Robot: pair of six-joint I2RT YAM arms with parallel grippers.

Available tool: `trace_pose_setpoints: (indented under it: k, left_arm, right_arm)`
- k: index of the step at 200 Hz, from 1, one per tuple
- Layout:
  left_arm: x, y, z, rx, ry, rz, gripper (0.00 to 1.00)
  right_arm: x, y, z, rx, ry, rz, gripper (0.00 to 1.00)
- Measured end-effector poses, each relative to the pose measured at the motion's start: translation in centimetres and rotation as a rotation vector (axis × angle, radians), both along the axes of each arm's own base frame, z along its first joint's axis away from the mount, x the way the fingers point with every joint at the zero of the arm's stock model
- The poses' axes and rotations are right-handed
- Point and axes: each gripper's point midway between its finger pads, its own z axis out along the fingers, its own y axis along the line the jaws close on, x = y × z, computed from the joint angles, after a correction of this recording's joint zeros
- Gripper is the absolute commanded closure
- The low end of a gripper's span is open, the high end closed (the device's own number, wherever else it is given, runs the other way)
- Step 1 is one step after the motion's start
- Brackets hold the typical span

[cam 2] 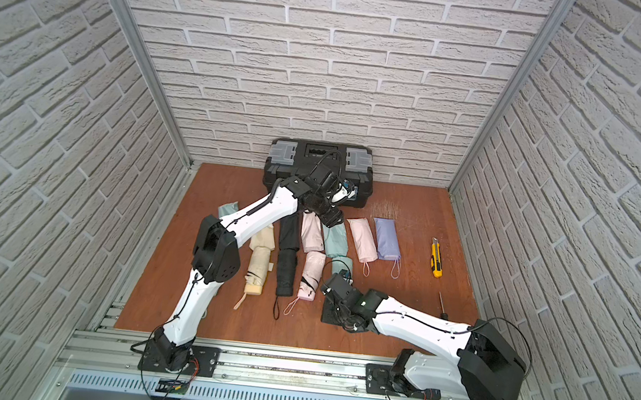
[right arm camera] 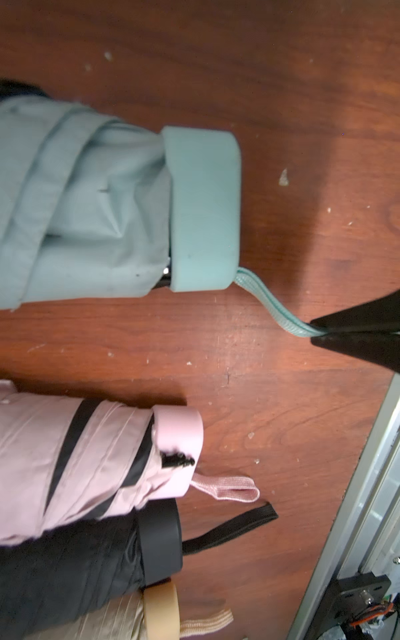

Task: Take umbrellas out of sleeves
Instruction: Adjust the umbrella at the center of the board.

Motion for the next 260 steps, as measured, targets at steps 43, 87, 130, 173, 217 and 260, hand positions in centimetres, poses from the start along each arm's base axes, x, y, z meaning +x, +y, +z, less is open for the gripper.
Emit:
trace_pose_setpoints:
  k: [43, 87, 130, 173, 217, 260]
  left_arm:
    - [0.4, 0.7, 0.6, -0.012, -0.012, 0.013, 0.35]
    - [0.4, 0.9, 0.3, -0.009, -0.004, 0.015, 0.35]
    - [0.3, 0.8, 0.5, -0.014, 0.001, 0.009, 0.34]
    - [-0.1, 0.9, 0.3, -0.012, 0.02, 0.001, 0.34]
    - [-0.3, 0.8, 0.6, -0.022, 0.025, -0.005, 0.34]
    - [-0.4, 0.8, 0.8, -0.031, 0.028, -0.004, 0.35]
  right_arm:
    - [-0.1, 0.6, -0.3, -0.012, 0.014, 0.03, 0.97]
    - [-0.2, 0.6, -0.3, -0.018, 0.012, 0.035, 0.89]
    - [0.4, 0.0, 1.0, -0.074, -0.029, 0.059, 0.14]
    - [3.3, -2.4, 6.9, -0.094, -0.202, 0.016, 0.28]
    - [6.4, -8.5, 6.7, -0.175, -0.201, -0.145, 0.84]
    - [7.8, -10.6, 2.5, -0.261, -0.053, -0.134, 0.9]
